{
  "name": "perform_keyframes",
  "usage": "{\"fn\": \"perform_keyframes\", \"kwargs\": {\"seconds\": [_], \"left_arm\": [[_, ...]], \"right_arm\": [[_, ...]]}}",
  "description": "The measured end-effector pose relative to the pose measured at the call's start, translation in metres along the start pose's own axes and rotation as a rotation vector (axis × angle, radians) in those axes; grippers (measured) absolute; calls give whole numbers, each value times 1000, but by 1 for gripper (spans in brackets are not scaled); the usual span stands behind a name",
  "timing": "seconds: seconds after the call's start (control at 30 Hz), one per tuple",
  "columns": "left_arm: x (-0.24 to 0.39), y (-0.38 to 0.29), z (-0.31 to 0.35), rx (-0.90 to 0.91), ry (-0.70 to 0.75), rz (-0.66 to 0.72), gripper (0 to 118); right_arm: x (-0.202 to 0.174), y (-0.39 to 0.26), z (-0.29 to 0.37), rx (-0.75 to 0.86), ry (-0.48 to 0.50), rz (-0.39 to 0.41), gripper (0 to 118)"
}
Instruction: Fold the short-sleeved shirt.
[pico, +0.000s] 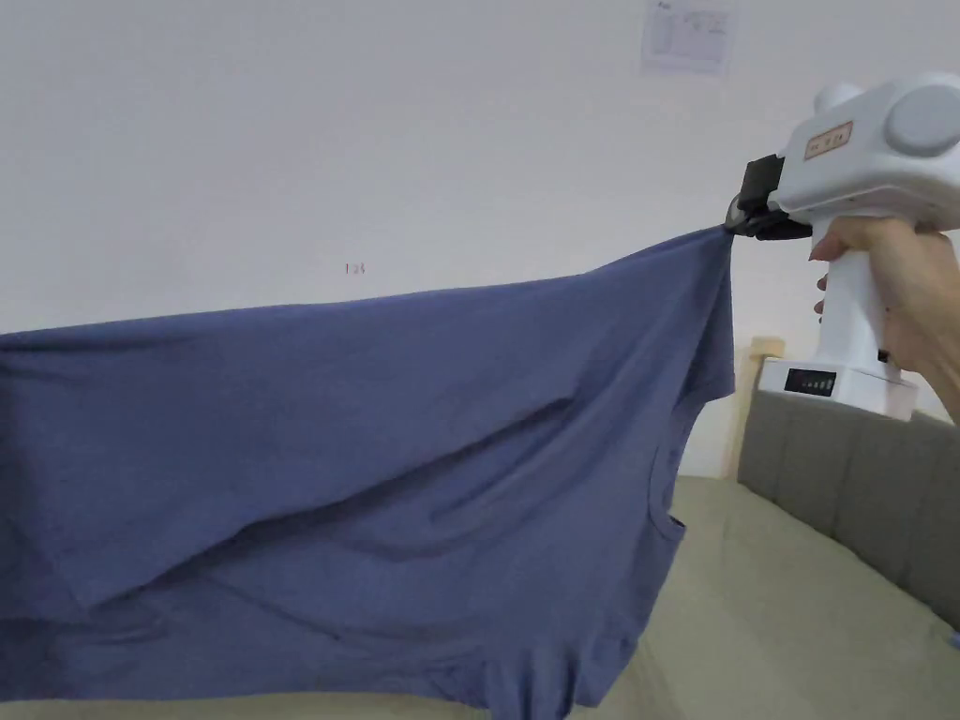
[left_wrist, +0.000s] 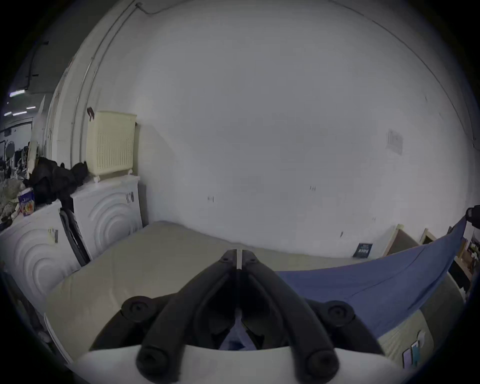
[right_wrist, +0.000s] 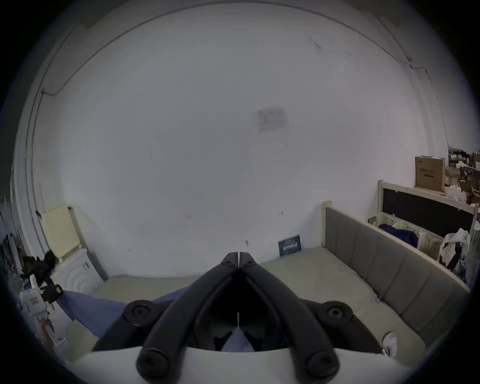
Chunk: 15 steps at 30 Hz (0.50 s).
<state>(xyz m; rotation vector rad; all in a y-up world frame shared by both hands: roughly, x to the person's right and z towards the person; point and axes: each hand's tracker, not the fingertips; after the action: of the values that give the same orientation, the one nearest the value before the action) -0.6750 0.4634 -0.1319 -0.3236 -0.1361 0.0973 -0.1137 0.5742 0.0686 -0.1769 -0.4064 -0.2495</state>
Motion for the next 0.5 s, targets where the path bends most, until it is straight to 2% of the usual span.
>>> {"fn": "perform_keyframes", "kwargs": {"seconds": [0.07, 0.17, 0.33, 0.5], "left_arm": [[1, -35, -24, -72, 4, -40, 2], [-5, -92, -69, -191, 17, -44, 2], [-6, -200, -118, -375, 41, -115, 2], [-19, -277, -122, -506, 50, -133, 2]], "right_arm": [[7, -37, -27, -75, -20, 11, 0], [22, -105, -70, -187, -36, -17, 0], [46, -238, -122, -398, -82, -26, 0], [66, -342, -118, -553, -89, -76, 0]]}}
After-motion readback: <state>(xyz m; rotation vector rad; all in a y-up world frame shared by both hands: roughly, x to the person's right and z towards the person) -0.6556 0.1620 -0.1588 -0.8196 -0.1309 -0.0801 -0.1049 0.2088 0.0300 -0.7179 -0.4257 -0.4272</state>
